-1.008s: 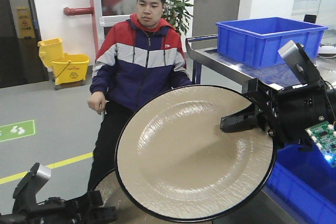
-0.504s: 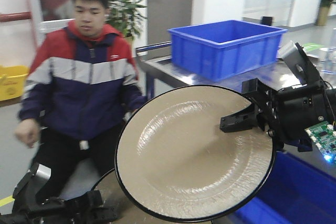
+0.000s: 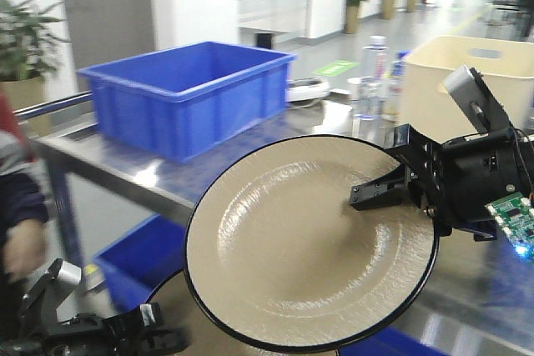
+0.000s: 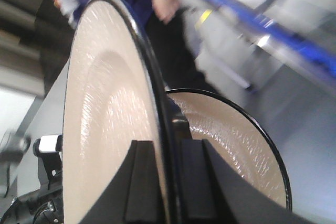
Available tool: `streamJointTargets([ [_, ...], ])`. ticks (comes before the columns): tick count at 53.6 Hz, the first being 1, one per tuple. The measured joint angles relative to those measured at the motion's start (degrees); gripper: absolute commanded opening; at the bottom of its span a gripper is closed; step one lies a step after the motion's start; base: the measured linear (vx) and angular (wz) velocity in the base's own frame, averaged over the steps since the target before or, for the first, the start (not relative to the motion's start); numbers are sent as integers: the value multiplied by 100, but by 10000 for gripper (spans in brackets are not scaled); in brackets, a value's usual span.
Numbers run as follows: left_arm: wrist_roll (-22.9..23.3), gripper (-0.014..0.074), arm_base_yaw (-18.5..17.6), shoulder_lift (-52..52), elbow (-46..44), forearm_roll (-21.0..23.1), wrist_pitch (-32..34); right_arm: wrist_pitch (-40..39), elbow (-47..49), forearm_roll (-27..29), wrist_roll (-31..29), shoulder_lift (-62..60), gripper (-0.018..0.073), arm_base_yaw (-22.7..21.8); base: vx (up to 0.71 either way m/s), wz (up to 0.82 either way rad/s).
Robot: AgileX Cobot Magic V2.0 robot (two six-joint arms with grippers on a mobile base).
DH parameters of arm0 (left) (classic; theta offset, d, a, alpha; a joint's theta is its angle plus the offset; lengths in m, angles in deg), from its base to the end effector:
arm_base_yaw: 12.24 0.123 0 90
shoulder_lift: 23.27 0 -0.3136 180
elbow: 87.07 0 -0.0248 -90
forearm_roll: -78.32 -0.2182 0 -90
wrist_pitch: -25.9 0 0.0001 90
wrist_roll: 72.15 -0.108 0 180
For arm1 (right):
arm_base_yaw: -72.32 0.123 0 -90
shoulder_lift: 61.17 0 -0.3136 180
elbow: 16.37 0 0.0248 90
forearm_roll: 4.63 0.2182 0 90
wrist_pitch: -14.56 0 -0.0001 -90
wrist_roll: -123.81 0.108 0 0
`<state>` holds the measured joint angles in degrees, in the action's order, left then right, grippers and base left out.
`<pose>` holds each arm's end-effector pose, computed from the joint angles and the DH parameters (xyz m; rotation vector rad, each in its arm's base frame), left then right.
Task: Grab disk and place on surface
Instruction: 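Carry both plates while driving to the steel table by the crates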
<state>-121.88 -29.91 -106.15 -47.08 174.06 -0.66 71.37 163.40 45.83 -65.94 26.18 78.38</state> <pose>0.2156 -0.1192 0.2882 -0.2662 2.2354 -1.1289 0.2550 0.0972 0.4152 -0.0172 2.3177 1.0722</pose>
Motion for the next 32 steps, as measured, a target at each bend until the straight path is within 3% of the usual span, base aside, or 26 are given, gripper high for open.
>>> streamJointTargets([
  [32,54,1,-4,5,-14,138,-154,-12,0,-4,0,0,-8,0,26,-53],
])
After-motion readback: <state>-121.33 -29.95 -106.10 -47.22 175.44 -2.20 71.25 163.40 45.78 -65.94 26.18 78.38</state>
